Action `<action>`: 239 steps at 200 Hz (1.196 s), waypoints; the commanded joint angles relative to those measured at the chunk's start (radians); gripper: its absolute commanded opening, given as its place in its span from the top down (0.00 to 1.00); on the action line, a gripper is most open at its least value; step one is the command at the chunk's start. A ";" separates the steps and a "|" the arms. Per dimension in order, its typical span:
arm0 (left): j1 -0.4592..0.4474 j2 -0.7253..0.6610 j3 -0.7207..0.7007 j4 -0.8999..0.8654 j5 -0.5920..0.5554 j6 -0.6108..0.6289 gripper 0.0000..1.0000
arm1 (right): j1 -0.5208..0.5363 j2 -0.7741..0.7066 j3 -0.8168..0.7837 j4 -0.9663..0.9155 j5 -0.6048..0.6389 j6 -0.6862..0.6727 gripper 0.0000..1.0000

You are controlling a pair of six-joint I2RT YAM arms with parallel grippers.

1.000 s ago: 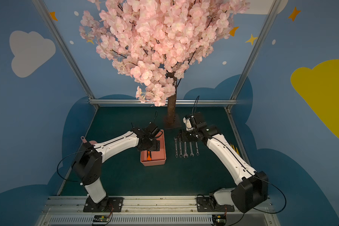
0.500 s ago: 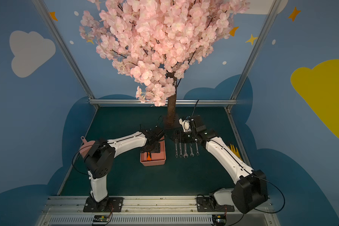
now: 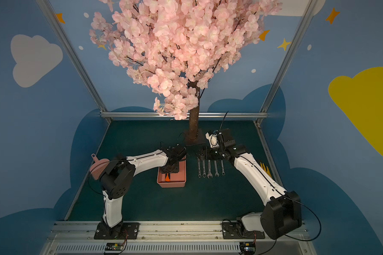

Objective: Take out the wrench from the storage box
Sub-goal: Pick up the wrench from the storage box.

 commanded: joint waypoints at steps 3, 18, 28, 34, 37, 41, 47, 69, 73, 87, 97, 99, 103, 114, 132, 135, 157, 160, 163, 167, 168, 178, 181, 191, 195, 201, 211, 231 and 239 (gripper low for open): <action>0.005 0.036 -0.050 0.022 0.049 0.001 0.63 | -0.003 -0.007 0.033 -0.030 0.012 -0.024 0.15; 0.007 0.035 -0.061 0.034 0.065 0.004 0.77 | -0.003 -0.009 0.031 -0.033 0.013 -0.022 0.14; 0.005 0.033 -0.060 0.036 0.070 0.008 0.79 | -0.003 -0.011 0.028 -0.031 0.011 -0.017 0.14; 0.005 0.033 -0.059 0.035 0.073 0.012 0.80 | -0.005 -0.011 0.027 -0.027 0.007 -0.014 0.13; 0.004 0.032 -0.059 0.035 0.073 0.015 0.81 | -0.003 -0.011 0.025 -0.026 0.005 -0.012 0.13; 0.005 0.032 -0.057 0.035 0.077 0.018 0.86 | -0.003 -0.012 0.024 -0.023 0.002 -0.009 0.13; 0.005 0.032 -0.056 0.035 0.079 0.021 0.90 | -0.004 -0.012 0.021 -0.020 -0.002 -0.004 0.13; 0.002 0.022 -0.040 0.030 0.081 0.040 0.97 | -0.003 -0.009 0.017 -0.008 -0.018 0.015 0.11; -0.001 0.020 -0.034 0.026 0.078 0.043 0.97 | -0.003 -0.008 0.017 -0.008 -0.021 0.017 0.10; -0.008 0.011 -0.008 0.002 0.063 0.056 0.98 | -0.004 -0.006 0.019 -0.008 -0.024 0.022 0.10; -0.013 -0.003 0.007 -0.010 0.052 0.064 0.97 | -0.003 -0.006 0.019 -0.008 -0.023 0.025 0.09; -0.013 -0.007 0.008 -0.013 0.051 0.066 0.98 | -0.004 -0.006 0.020 -0.008 -0.023 0.025 0.09; -0.014 -0.012 0.014 -0.017 0.050 0.068 0.97 | -0.003 -0.008 0.021 -0.008 -0.022 0.027 0.09; -0.015 -0.030 0.026 -0.029 0.050 0.074 0.97 | -0.005 -0.008 0.024 -0.016 -0.015 0.029 0.08; -0.018 -0.060 0.045 -0.054 0.043 0.084 0.97 | -0.008 -0.014 0.022 -0.022 -0.011 0.025 0.06; -0.018 -0.064 0.048 -0.057 0.042 0.085 0.97 | -0.008 -0.016 0.022 -0.022 -0.011 0.025 0.06; -0.019 -0.093 0.076 -0.096 0.032 0.097 0.98 | -0.012 -0.023 0.020 -0.023 -0.011 0.027 0.05; -0.018 -0.096 0.079 -0.103 0.031 0.099 0.98 | -0.012 -0.024 0.020 -0.022 -0.011 0.027 0.06; -0.018 -0.100 0.084 -0.110 0.029 0.098 0.97 | -0.013 -0.026 0.019 -0.023 -0.011 0.027 0.05; -0.018 -0.103 0.090 -0.118 0.026 0.101 0.98 | -0.013 -0.026 0.020 -0.023 -0.011 0.026 0.05; -0.018 -0.104 0.091 -0.120 0.024 0.101 0.98 | -0.013 -0.027 0.020 -0.023 -0.011 0.026 0.05; -0.022 -0.114 0.100 -0.138 0.013 0.105 0.98 | -0.014 -0.030 0.021 -0.023 -0.013 0.024 0.05; -0.022 -0.116 0.103 -0.144 0.011 0.106 0.98 | -0.014 -0.032 0.022 -0.023 -0.013 0.023 0.05; -0.023 -0.123 0.113 -0.160 0.006 0.105 0.97 | -0.016 -0.035 0.021 -0.023 -0.016 0.021 0.05; -0.023 -0.126 0.114 -0.164 0.006 0.105 0.97 | -0.016 -0.037 0.022 -0.023 -0.017 0.020 0.05; -0.023 -0.129 0.113 -0.164 0.006 0.106 0.97 | -0.017 -0.038 0.021 -0.022 -0.020 0.019 0.05; -0.022 -0.130 0.113 -0.168 0.011 0.106 0.97 | -0.017 -0.038 0.022 -0.022 -0.026 0.018 0.05; -0.028 -0.146 0.122 -0.178 0.004 0.107 0.98 | -0.019 -0.039 0.022 -0.022 -0.037 0.018 0.04; -0.028 -0.155 0.130 -0.190 -0.003 0.108 0.98 | -0.019 -0.041 0.022 -0.020 -0.039 0.016 0.04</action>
